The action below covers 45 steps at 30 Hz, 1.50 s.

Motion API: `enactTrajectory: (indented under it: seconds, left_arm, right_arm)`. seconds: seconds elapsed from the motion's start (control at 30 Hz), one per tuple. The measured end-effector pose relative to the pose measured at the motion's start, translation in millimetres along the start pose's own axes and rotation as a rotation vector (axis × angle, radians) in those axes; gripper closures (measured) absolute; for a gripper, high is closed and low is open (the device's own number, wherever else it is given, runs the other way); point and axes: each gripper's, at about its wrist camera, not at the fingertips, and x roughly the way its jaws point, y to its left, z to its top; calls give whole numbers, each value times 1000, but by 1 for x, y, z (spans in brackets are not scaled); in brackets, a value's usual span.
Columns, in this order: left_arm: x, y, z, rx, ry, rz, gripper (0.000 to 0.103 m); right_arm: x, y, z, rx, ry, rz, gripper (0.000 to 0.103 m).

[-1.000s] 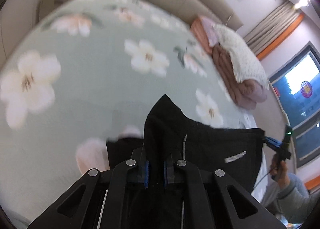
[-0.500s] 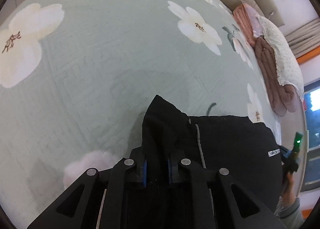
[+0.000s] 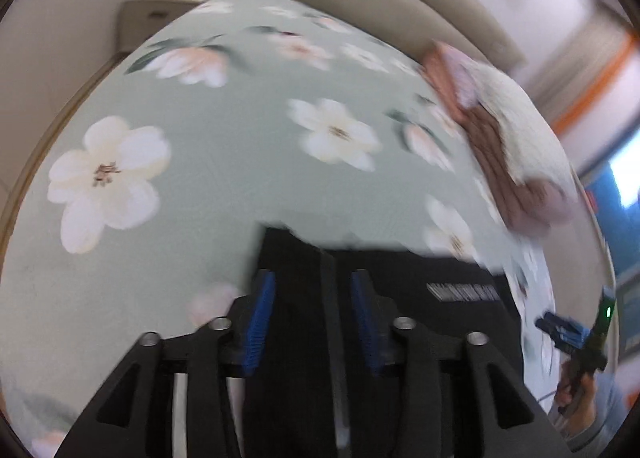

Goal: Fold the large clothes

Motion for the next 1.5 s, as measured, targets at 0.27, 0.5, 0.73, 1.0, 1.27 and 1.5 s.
enactTrajectory:
  seconds: [0.27,0.5,0.73,1.0,1.27,1.5]
  left_arm:
    - [45,-127,-107,238,96,-40,53]
    - [99,-111,-130,164,163,27,53]
    - [57,-113,-100,148,108,-18,53]
    - [101,-51,-70,-59,130,106,54]
    - [84,-57,-65,3,122,89,52]
    - [9,-53,-118,-5,64,87,52]
  right_arm:
    - [-5,81,-62,-70,18,-27,35]
    - [66,91,-89,-22,169,23,35]
    - [13,99,-41,-49,41,63,44]
    - [110,130,24,-36,112,119,43]
    - [68,125,7,-9,47,171,44]
    - [4,108,-57,-51,46,145,44]
